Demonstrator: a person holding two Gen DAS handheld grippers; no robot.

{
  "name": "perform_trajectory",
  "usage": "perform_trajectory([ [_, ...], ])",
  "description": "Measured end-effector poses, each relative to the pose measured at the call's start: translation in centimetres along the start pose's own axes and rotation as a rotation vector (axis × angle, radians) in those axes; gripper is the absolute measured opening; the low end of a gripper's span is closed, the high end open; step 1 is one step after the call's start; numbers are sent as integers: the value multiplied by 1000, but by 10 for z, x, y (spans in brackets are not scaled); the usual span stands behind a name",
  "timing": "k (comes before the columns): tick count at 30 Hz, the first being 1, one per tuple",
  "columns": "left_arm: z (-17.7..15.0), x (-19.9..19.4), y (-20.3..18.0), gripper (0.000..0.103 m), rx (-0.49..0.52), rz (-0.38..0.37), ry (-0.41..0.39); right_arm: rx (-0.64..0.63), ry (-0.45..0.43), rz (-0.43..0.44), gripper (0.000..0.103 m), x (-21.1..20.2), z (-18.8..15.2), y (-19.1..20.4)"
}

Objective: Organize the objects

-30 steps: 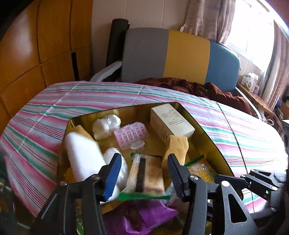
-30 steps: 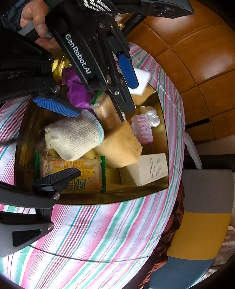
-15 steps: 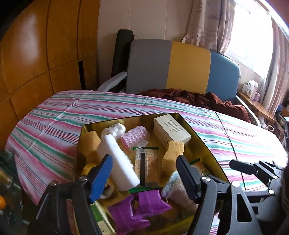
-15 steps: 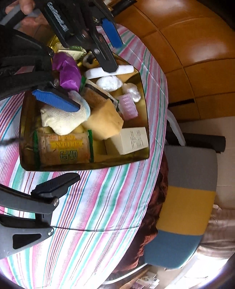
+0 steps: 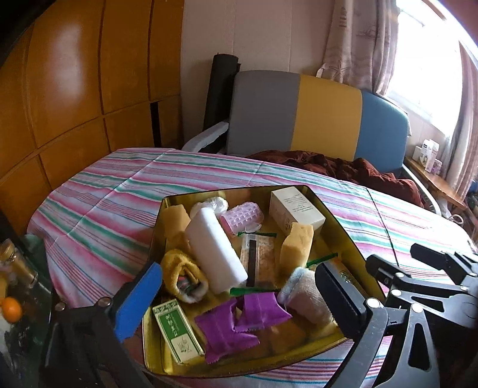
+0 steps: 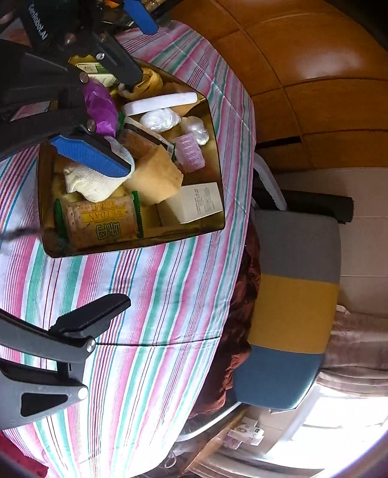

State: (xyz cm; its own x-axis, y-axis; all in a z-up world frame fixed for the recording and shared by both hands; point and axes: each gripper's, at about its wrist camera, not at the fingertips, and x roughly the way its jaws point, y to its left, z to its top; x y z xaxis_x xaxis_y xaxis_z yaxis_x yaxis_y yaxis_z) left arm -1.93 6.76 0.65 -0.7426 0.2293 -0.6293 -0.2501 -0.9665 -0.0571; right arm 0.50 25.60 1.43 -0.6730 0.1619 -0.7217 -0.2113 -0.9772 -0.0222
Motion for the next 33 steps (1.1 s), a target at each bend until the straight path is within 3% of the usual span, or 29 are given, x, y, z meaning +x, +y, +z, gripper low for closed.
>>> perform_trajectory([
  [9, 0, -6, 0, 103, -27, 94, -14, -16, -8, 4, 82, -3, -2, 5],
  [15, -2, -8, 3, 103, -37, 115, -22, -15, -26, -3, 82, -4, 1, 5],
  [33, -3, -3, 8, 103, -64, 83, 5, -16, 12, 31, 82, 8, 1, 12],
])
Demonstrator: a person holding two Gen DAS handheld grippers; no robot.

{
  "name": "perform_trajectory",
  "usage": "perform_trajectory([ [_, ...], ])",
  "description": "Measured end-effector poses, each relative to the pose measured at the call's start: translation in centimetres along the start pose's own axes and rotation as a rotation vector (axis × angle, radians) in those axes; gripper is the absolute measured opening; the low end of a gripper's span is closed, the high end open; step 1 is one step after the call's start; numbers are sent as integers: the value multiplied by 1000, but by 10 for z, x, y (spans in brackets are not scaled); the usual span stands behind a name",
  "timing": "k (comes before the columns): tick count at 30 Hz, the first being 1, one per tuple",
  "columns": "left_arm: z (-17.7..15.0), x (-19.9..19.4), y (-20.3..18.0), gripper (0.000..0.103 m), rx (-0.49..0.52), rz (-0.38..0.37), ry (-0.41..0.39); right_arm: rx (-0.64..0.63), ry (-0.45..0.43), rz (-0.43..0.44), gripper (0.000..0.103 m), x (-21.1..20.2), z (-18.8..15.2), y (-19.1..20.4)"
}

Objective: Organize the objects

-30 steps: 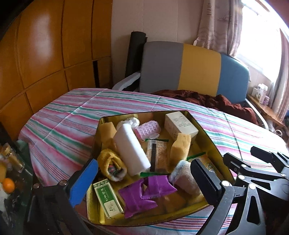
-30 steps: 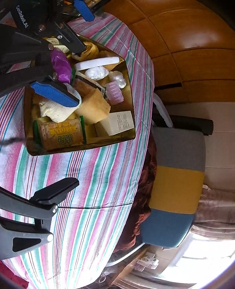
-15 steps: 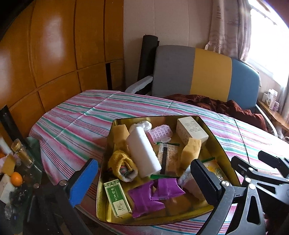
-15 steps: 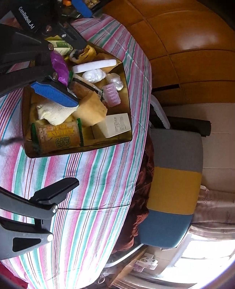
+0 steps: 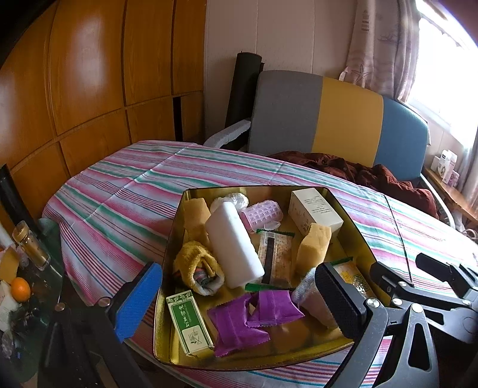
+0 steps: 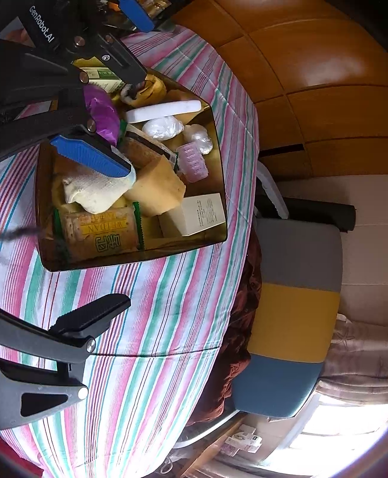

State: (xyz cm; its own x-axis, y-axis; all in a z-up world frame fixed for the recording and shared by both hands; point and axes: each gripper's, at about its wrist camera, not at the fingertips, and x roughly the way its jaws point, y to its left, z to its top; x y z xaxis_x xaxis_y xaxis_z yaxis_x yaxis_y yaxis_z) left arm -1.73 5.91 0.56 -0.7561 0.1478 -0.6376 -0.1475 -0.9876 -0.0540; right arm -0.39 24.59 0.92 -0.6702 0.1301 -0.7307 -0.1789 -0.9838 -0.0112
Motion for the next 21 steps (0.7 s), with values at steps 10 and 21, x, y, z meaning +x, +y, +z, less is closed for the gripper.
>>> perform_trajectory([
  [10, 0, 3, 1, 103, -4, 5, 10, -3, -1, 3, 82, 3, 3, 3],
  [21, -2, 7, 3, 103, -3, 1, 7, -2, 11, 8, 82, 8, 3, 3],
])
